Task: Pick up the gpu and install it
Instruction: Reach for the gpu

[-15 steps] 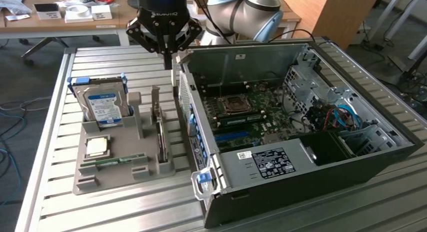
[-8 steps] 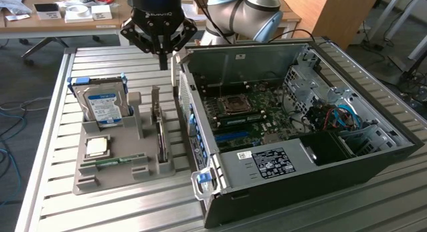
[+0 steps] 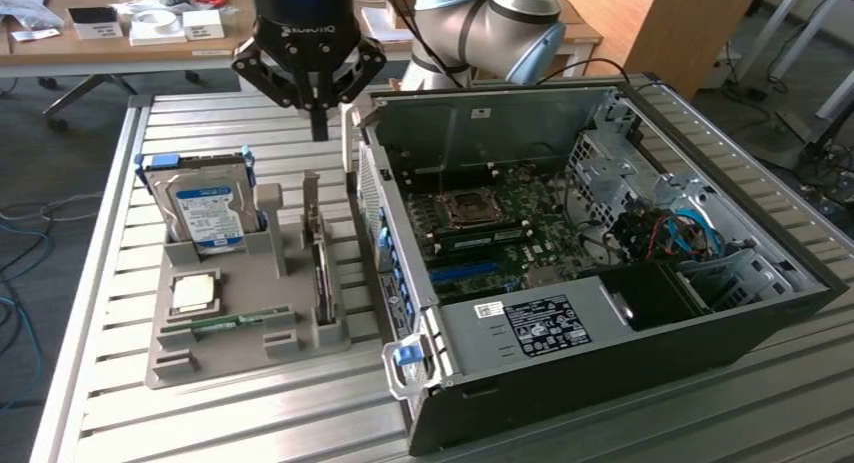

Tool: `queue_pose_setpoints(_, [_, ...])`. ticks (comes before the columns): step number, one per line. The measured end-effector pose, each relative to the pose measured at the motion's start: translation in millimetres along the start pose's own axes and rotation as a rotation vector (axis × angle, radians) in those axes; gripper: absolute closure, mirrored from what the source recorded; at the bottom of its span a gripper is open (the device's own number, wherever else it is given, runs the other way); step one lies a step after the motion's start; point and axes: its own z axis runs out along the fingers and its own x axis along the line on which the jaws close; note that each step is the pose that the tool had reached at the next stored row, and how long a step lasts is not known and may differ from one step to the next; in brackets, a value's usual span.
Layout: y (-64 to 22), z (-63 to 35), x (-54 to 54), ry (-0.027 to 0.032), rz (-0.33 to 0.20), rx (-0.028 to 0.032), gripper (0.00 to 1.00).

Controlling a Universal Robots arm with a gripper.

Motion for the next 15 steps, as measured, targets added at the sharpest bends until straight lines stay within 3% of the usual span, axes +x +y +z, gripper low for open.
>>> queue_pose_setpoints(15, [-19.4,-0.6,8.3,-0.0003,0.0,0.0033,0.89])
